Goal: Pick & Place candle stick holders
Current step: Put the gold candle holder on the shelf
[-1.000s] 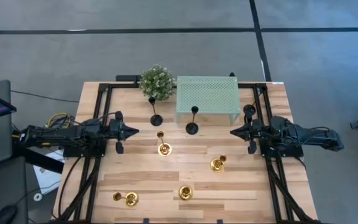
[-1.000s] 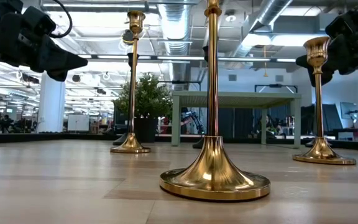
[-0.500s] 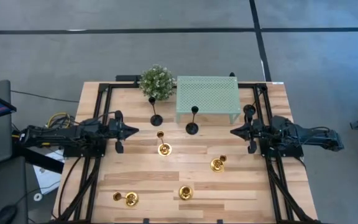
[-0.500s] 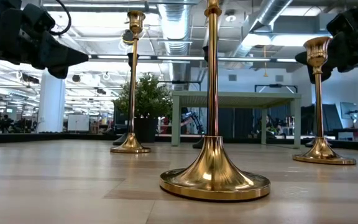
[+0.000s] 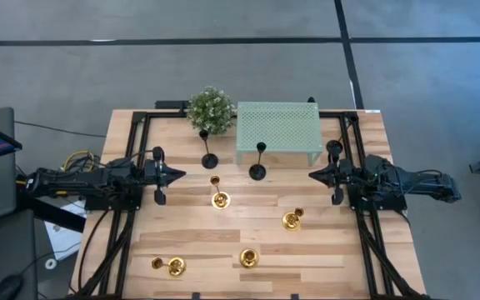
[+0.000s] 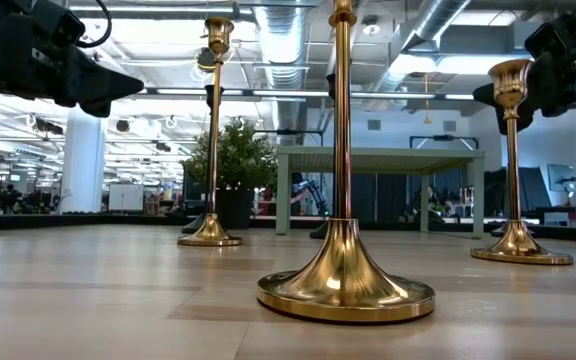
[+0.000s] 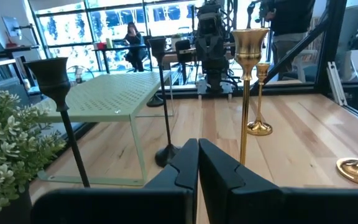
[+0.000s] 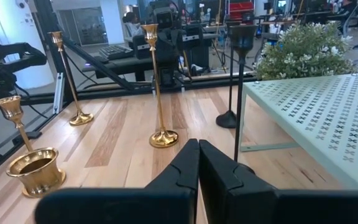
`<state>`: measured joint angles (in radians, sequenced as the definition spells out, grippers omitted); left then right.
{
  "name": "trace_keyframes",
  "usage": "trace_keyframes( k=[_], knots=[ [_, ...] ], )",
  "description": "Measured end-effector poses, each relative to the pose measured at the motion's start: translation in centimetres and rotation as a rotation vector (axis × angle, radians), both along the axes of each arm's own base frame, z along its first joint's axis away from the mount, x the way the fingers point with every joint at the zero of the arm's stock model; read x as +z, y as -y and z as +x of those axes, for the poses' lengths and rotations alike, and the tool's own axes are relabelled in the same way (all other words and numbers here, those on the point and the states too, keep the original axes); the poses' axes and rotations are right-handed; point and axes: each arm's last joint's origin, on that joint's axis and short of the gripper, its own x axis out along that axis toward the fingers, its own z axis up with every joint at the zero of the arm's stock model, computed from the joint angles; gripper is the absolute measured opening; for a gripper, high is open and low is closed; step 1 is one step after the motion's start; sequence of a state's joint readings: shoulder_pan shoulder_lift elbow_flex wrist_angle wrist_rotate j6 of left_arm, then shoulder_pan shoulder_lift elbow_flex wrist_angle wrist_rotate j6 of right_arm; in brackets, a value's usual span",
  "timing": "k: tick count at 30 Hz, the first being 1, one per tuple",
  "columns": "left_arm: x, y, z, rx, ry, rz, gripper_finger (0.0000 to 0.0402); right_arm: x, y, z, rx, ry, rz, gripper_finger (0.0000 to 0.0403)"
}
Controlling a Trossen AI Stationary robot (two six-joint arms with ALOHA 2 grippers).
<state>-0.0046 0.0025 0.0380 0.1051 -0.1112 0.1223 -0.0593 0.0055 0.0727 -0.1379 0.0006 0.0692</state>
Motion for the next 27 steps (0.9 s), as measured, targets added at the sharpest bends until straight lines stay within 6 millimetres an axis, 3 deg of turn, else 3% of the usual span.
trace_keyframes(
  k=[19,27],
  knots=[
    [0.2,0.0,0.0,-0.015,0.028,-0.089,0.0004,0.0,0.0,0.0,-0.012,-0.003,0.001,0.0000],
    [-0.2,0.8,1.0,-0.084,-0.033,-0.102,0.0003,0.0,0.2,0.0,-0.061,0.000,-0.002,0.0000]
  ],
)
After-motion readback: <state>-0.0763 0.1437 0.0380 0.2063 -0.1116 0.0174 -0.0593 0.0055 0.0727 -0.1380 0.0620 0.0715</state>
